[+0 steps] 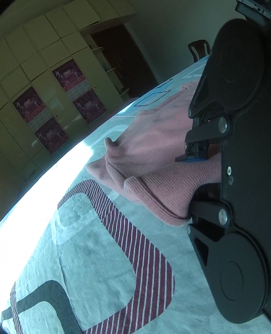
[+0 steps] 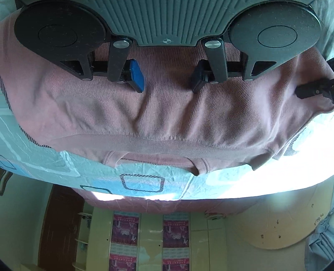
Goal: Fold small clothes
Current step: 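Grasp the side edge with the left tool and fold it across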
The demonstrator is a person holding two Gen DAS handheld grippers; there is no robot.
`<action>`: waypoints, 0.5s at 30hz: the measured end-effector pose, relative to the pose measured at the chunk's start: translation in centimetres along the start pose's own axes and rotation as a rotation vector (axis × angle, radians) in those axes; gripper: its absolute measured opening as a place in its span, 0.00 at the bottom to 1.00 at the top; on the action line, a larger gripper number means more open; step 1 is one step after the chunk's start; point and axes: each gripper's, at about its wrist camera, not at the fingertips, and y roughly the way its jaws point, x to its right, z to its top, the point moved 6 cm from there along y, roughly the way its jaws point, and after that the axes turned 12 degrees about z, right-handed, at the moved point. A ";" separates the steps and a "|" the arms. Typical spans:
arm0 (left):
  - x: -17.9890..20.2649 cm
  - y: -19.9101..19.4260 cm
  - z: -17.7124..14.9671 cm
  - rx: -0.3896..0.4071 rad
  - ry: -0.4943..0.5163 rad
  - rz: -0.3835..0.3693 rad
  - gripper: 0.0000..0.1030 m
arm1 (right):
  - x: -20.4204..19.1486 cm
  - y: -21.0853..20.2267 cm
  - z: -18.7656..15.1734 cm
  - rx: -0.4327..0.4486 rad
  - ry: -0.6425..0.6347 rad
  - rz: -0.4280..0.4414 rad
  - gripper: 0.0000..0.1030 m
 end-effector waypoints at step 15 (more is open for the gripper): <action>12.2 -4.6 -0.6 0.213 0.399 0.003 0.10 | 4.0 -4.1 2.0 0.061 0.097 0.122 0.52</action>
